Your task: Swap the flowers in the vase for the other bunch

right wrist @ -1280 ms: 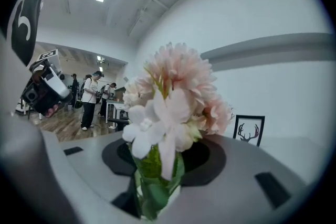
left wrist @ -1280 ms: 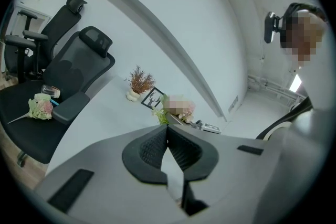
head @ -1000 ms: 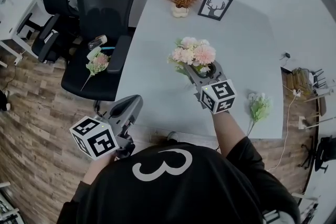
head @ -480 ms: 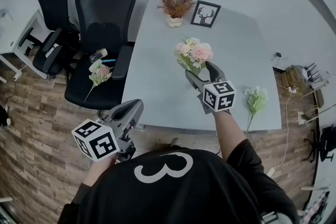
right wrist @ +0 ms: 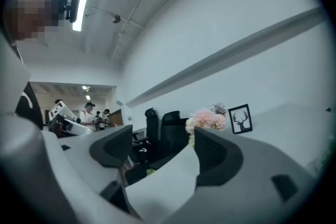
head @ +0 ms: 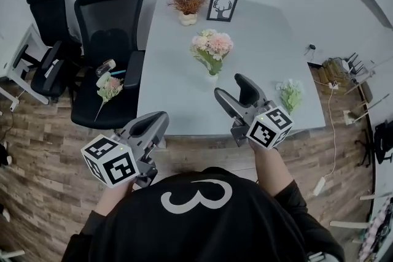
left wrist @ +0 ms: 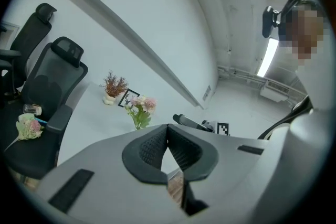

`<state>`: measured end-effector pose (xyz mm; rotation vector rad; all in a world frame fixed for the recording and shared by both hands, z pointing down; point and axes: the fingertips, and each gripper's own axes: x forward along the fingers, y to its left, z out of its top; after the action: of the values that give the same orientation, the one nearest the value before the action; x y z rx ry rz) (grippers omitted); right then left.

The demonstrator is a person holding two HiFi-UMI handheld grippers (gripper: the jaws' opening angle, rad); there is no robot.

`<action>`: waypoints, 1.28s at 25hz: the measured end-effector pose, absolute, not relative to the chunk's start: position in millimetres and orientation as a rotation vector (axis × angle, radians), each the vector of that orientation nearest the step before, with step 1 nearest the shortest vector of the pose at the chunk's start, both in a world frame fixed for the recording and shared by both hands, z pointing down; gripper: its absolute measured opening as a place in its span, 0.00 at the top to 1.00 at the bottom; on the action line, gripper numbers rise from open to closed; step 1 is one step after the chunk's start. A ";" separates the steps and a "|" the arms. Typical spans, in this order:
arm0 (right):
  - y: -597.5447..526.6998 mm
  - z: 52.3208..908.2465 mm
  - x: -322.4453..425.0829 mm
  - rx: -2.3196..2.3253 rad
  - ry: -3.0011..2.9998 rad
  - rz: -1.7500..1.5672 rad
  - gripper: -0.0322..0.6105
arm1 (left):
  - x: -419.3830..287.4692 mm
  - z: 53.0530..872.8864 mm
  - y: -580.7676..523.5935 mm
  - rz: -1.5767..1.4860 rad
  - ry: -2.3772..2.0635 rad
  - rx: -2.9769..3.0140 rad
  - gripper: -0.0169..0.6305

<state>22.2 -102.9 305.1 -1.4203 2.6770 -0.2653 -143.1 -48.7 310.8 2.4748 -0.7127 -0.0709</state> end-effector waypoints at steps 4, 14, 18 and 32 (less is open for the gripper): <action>-51.9 280.7 1.3 -1.186 2.807 -0.288 0.63 | -122.0 292.4 -32.2 -0.042 -0.673 2.565 0.95; 47.7 304.0 16.2 -1.015 2.833 -0.553 0.93 | -50.6 291.7 35.2 0.066 -0.549 2.608 0.95; 96.5 316.2 34.0 -0.961 2.812 -0.630 0.94 | -22.8 300.5 78.6 0.104 -0.517 2.615 0.96; 152.9 313.5 41.6 -0.923 2.808 -0.613 0.94 | -7.6 303.1 139.4 0.166 -0.542 2.610 0.96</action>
<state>41.6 152.9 313.5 -0.9230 2.8076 -0.6132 -7.6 139.4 303.1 2.6103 -0.5420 0.1659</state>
